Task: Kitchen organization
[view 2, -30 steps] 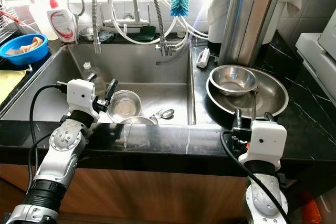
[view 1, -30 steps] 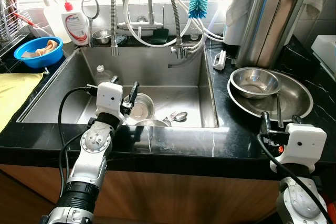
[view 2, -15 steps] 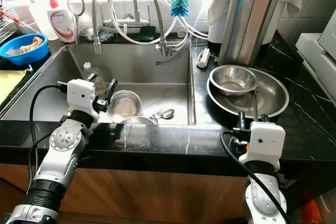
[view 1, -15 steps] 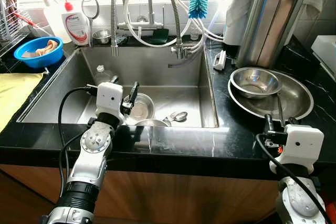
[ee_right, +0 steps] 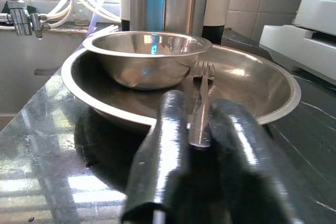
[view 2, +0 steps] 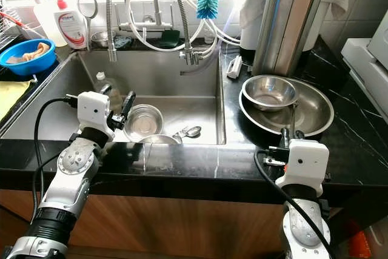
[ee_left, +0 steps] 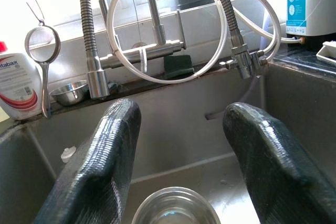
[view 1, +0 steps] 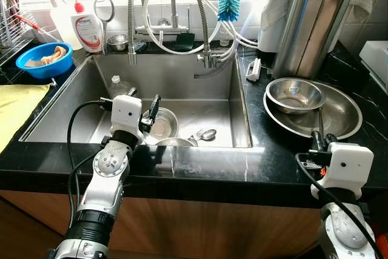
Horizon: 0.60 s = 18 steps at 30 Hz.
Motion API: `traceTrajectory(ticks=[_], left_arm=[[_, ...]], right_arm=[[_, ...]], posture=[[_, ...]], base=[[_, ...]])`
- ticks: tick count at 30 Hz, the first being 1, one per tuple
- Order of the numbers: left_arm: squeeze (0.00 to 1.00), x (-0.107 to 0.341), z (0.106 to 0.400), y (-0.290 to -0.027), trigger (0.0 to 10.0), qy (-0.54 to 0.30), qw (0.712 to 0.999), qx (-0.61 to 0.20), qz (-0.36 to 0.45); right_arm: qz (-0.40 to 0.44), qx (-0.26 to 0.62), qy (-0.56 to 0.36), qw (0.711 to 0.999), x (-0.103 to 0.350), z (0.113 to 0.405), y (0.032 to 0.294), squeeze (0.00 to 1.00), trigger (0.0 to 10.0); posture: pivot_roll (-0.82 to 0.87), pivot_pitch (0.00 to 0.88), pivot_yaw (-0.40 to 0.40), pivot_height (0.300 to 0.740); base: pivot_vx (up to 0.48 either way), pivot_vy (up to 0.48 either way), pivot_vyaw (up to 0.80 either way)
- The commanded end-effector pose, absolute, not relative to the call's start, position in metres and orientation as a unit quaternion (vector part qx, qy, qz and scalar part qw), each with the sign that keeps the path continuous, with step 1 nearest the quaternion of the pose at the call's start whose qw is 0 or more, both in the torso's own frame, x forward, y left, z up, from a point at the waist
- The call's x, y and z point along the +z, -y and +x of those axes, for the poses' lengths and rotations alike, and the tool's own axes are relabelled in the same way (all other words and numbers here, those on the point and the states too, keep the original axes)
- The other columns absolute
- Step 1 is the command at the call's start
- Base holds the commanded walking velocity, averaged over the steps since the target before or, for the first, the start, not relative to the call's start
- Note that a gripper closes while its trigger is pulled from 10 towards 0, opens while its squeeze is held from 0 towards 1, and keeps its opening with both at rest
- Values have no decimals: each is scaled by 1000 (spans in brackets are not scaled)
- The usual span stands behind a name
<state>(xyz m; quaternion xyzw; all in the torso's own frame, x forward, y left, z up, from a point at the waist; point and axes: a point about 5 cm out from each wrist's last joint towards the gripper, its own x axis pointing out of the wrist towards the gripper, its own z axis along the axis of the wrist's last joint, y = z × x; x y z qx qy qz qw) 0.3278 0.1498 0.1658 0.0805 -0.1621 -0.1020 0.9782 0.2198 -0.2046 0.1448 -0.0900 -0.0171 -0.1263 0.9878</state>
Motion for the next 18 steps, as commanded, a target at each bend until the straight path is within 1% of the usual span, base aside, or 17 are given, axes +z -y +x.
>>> traceTrajectory(ticks=[1, 9, 15, 18], left_arm=[[0, 168, 326, -153, 10000, 165, 977, -98, 94], [0, 167, 325, -154, 10000, 164, 977, -97, 94], [0, 167, 325, -154, 10000, 164, 977, -97, 94], [0, 167, 325, -153, 10000, 163, 977, -98, 93]], right_arm=[[-87, -126, 16, 988, 145, 222, 204, 0, 0], [-85, -129, 23, 988, 148, 222, 202, 0, 0], [-102, -157, 44, 981, 156, 222, 206, 0, 0], [-127, -194, 56, 971, 164, 223, 212, 0, 0]], posture=[[-79, 0, 53, 740], [-78, 0, 51, 740], [-79, 0, 51, 740], [-79, 0, 50, 740]], base=[[0, 0, 0], [0, 0, 0], [0, 0, 0], [0, 0, 0]])
